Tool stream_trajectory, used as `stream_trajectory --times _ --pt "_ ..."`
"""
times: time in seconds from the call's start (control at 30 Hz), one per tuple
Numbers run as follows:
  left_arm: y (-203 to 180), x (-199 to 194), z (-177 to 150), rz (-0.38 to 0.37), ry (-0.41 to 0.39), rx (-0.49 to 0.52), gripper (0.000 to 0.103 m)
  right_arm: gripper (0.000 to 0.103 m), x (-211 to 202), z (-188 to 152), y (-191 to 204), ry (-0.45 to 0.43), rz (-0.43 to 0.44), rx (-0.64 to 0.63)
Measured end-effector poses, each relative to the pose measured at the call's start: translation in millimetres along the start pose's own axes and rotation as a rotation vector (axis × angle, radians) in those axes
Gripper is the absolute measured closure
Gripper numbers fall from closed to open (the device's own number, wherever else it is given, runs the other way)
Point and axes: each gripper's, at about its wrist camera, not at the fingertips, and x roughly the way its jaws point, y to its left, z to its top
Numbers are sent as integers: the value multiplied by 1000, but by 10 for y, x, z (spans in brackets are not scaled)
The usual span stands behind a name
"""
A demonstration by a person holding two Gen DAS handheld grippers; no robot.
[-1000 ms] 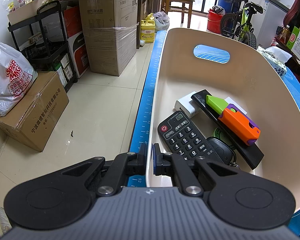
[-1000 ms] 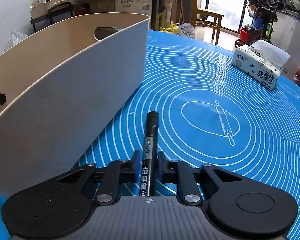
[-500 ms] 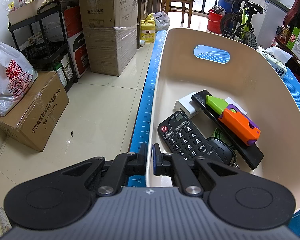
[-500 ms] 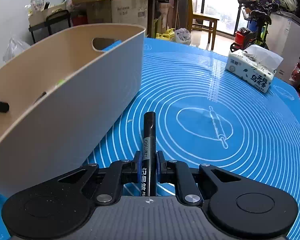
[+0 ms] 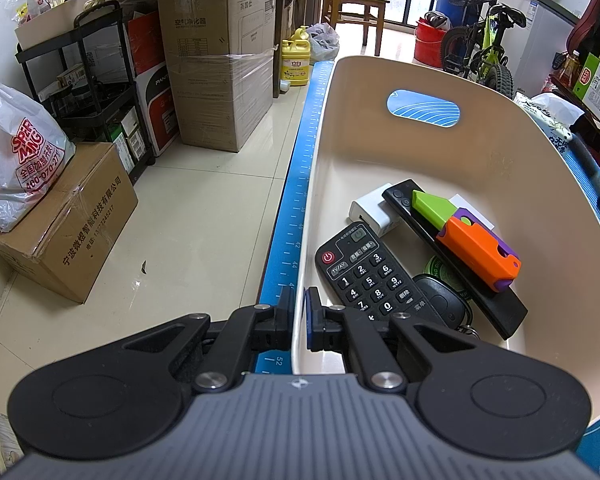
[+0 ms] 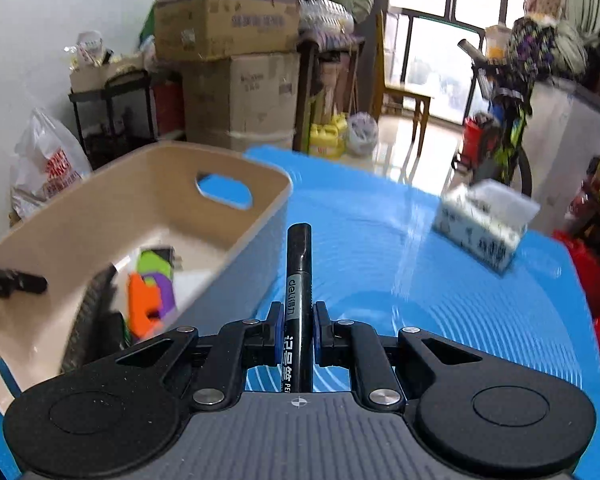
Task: Organize rigid objects
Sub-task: 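Lift the black marker with the right gripper over the bin, then lower the marker into the bin and open the right gripper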
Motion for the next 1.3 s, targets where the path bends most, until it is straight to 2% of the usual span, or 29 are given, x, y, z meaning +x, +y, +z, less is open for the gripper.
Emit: stream_trajectory --times 0.27,0.57,0.9,1.27,1.3 --pt "-3 0 0 0 0 0 96 80 -190 318 310 -99 34 -43" --pt "4 0 1 0 0 -1 96 80 -130 475 782 -102 112 -99" --pt "4 0 1 -1 0 0 96 80 195 423 1324 31 180 -203" --pt "7 1 1 0 0 -1 96 80 560 271 1545 257 179 -255" --pt "5 0 0 -1 0 -2 96 80 552 268 1538 257 178 -252"
